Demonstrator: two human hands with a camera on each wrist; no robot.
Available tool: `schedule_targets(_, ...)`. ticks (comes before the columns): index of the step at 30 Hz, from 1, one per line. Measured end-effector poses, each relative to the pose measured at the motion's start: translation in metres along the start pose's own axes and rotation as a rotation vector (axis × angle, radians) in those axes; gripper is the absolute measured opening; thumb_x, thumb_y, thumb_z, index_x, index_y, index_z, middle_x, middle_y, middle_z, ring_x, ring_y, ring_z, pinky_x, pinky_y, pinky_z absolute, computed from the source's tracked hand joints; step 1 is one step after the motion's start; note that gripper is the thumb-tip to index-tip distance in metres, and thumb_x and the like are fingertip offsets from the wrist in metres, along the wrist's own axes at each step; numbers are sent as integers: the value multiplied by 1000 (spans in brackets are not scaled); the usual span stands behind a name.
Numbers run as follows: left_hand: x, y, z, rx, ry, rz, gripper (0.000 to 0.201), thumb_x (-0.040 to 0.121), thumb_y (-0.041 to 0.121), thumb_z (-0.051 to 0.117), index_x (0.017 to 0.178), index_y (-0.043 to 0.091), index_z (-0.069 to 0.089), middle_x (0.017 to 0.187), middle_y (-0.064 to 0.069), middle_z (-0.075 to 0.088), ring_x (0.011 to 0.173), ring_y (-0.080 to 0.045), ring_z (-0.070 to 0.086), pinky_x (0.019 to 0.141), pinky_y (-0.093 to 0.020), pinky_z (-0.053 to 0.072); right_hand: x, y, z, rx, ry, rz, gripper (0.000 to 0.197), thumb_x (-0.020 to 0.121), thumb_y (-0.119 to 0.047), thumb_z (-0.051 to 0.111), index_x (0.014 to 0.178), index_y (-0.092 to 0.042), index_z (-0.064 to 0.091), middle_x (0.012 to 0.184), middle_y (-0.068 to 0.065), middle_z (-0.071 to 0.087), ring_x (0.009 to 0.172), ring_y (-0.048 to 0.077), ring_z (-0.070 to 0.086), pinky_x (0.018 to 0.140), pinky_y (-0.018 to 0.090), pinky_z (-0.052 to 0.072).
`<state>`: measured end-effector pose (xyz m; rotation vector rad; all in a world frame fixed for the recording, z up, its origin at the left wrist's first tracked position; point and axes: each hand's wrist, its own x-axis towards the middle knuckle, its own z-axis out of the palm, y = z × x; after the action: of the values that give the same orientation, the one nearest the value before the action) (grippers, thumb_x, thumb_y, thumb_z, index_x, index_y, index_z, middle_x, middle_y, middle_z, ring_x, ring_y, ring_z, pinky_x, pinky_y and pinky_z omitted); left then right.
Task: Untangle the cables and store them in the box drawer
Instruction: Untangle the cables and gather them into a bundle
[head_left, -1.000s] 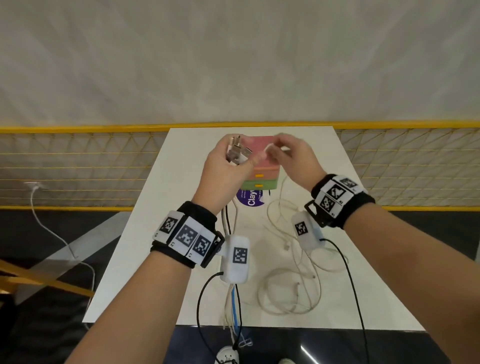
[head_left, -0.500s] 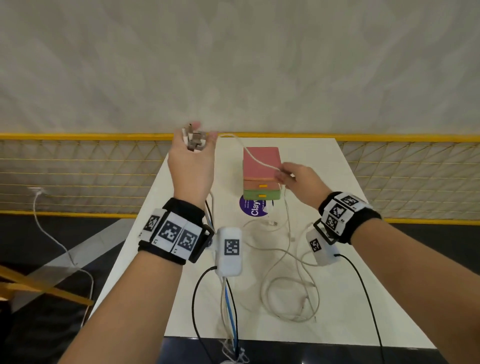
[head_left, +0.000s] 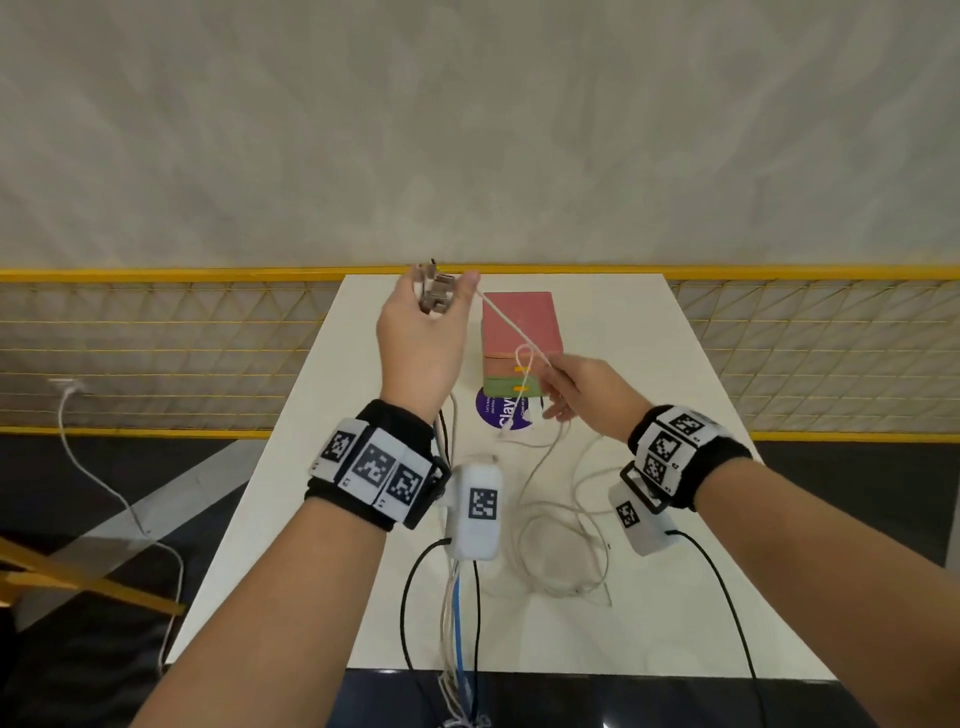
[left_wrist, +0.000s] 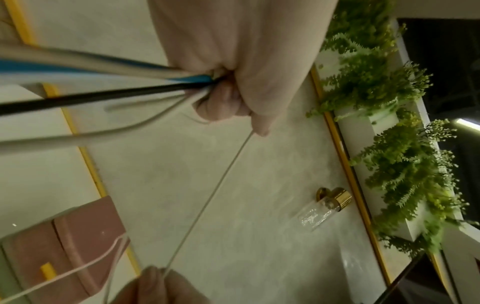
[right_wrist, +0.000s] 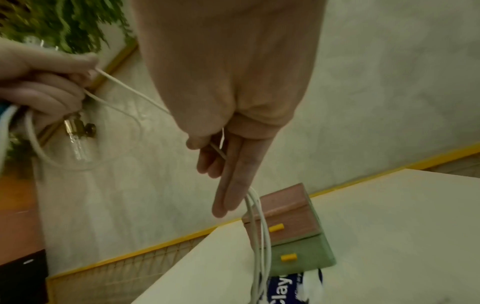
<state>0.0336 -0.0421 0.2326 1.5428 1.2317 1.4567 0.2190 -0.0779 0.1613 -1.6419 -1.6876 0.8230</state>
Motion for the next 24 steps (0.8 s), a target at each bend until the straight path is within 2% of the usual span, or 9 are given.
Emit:
schedule_targets(2,-2,-2,-1,34,-53,11,22,90,31,68,107,20,59,86,16,59,65,11,54,69,-11,42,-5,6,1,17,-1,55,31,102,-28,37,77,-21,54,71,1,53,74,34,70,62,29,54)
schedule_targets(5,-16,-6,4,57,-311,49,55,90,28,69,139,35,46,103,28,51,77,25,52,75,1,41,-4,-5,-2,-54,45,-1,38,100,-39,38,81,-11,56,73,2,58,66,23,71,64,37,58)
schedule_targets(7,-25,-8,12,136,-460,69,58,90,30,69,141,36,43,102,31,51,83,30,49,78,2,39,-6,-16,-6,-181,71,-132,30,101,-28,38,88,-10,58,83,3,62,64,19,70,65,42,57)
schedule_targets(8,-27,-10,16,202,-489,80,46,90,32,68,133,30,51,96,27,55,82,23,53,73,-1,41,-7,-21,-8,-235,90,-193,27,100,-23,38,94,-8,59,89,5,63,64,19,70,65,42,56)
schedule_targets(11,-28,-6,20,277,-439,92,23,91,34,66,102,16,58,80,11,60,72,-2,56,60,-8,39,-11,-23,-8,-269,147,-299,22,99,-21,42,97,-8,60,93,5,61,67,18,68,66,34,54)
schedule_targets(15,-19,5,8,121,-159,53,23,92,34,65,106,23,52,78,16,56,70,5,53,62,-4,41,-18,10,-3,-284,8,-70,21,100,-23,37,90,-16,54,92,8,61,74,25,67,71,38,54)
schedule_targets(18,-12,5,-5,70,-17,80,23,92,26,66,110,15,57,82,18,56,68,5,55,68,-15,44,-30,24,-2,-244,10,20,28,101,-18,33,77,-27,45,93,9,58,73,28,68,69,38,53)
schedule_targets(22,-29,-1,3,154,-394,101,53,90,30,69,138,33,48,102,24,55,76,13,56,71,1,40,-27,-1,-4,-242,84,-89,24,101,-20,36,90,-11,55,94,3,56,71,22,68,66,26,51)
schedule_targets(24,-39,-7,12,294,-541,100,52,89,36,68,137,25,51,105,15,59,90,3,59,69,5,36,-23,-17,-4,-208,118,-141,23,100,-17,37,96,-6,57,94,7,62,72,21,68,69,31,54)
